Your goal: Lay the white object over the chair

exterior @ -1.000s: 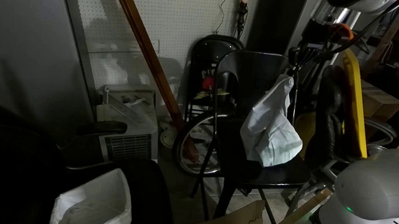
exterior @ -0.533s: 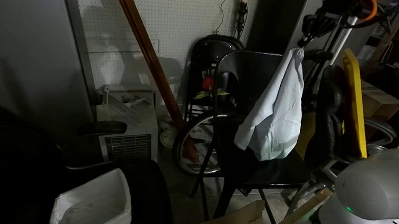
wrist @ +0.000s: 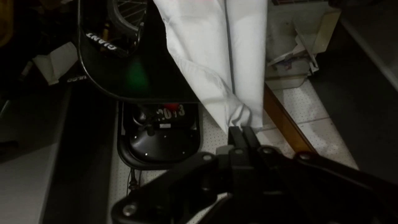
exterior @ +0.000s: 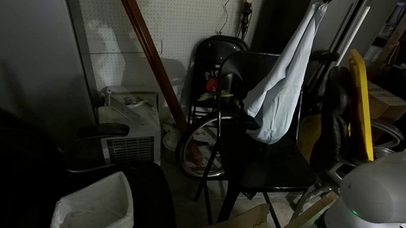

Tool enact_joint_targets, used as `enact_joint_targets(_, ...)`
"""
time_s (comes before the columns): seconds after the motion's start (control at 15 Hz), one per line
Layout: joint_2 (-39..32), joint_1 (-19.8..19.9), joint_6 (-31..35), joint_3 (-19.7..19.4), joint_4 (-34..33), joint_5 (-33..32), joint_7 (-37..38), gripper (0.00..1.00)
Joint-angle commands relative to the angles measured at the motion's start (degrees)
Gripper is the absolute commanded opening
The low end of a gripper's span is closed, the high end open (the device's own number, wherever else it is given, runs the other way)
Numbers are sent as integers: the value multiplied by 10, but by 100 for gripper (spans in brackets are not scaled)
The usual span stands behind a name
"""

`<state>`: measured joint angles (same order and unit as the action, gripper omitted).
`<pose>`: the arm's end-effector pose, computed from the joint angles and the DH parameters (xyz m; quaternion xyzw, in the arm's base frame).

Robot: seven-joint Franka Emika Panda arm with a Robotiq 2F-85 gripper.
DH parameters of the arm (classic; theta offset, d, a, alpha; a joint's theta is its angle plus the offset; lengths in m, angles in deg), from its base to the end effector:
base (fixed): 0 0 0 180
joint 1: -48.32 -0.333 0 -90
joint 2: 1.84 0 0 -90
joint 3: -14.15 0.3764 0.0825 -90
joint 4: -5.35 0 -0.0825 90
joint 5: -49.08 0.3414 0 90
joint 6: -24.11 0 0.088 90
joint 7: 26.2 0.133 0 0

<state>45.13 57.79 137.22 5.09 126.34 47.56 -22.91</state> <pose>0.2182 -0.1164 0.7710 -0.9266 0.1733 -0.3336 0.0052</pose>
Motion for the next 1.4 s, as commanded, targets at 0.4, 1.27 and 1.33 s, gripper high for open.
enact_joint_targets(0.4,-2,9,-1,7,-10,0,14,3)
enact_joint_targets(1.27,-95,23,196,36,-69,2,97,1)
enact_joint_targets(1.33,-113,30,235,36,-70,-1,107,1)
